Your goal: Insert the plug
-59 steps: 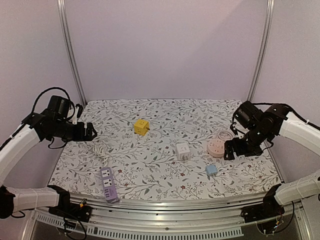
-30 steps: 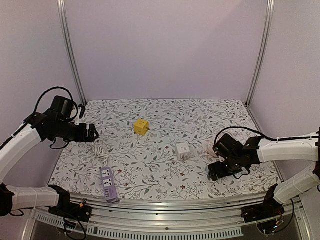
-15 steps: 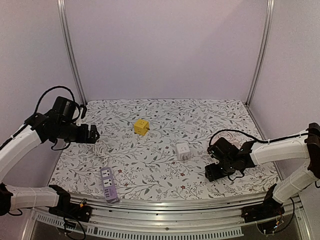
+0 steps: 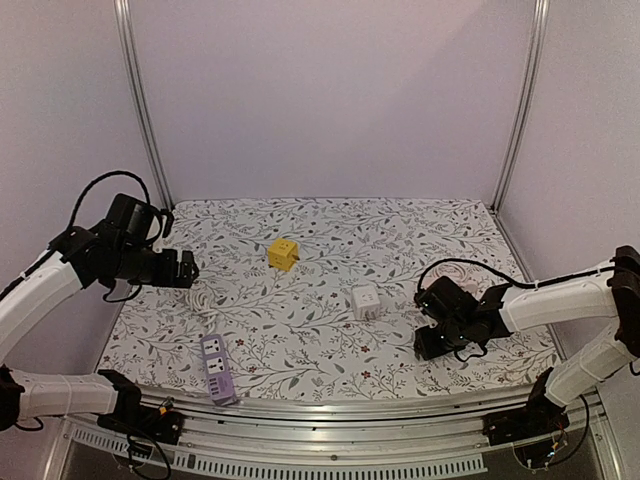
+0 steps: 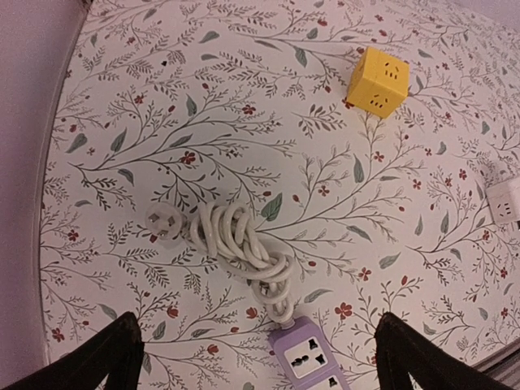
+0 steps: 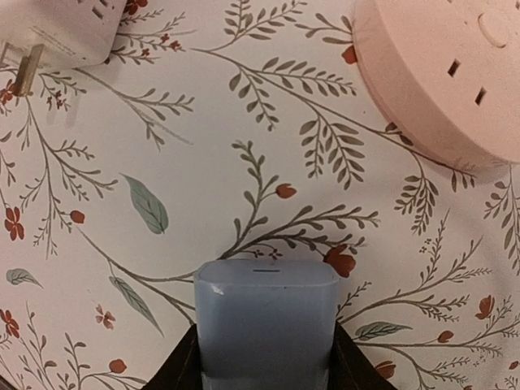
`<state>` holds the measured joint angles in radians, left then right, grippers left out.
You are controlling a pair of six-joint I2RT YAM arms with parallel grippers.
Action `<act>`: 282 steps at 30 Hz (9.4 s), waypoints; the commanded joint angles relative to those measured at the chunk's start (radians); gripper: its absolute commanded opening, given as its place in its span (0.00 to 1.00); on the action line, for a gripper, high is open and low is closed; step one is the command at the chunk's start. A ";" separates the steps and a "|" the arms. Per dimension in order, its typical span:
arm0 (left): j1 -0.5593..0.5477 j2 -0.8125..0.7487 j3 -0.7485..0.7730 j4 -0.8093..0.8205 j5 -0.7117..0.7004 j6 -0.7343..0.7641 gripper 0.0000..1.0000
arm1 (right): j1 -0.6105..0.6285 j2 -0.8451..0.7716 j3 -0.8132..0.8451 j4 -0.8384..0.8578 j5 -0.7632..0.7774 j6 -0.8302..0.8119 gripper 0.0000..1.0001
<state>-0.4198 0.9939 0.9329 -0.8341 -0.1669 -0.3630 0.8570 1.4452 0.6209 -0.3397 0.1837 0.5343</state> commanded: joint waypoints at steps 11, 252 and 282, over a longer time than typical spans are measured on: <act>-0.024 -0.004 0.071 -0.153 -0.033 -0.119 0.99 | 0.029 -0.185 0.090 -0.161 -0.009 -0.071 0.15; -0.258 0.548 0.173 -0.337 0.184 -0.659 0.00 | 0.061 -0.229 0.479 -0.401 0.101 -0.346 0.99; -0.237 0.560 0.112 -0.292 0.180 -0.615 0.00 | 0.061 -0.223 0.490 -0.418 0.092 -0.357 0.99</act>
<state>-0.6727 1.5471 1.0611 -1.1389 0.0147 -0.9939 0.9100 1.2114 1.0885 -0.7414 0.2783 0.1795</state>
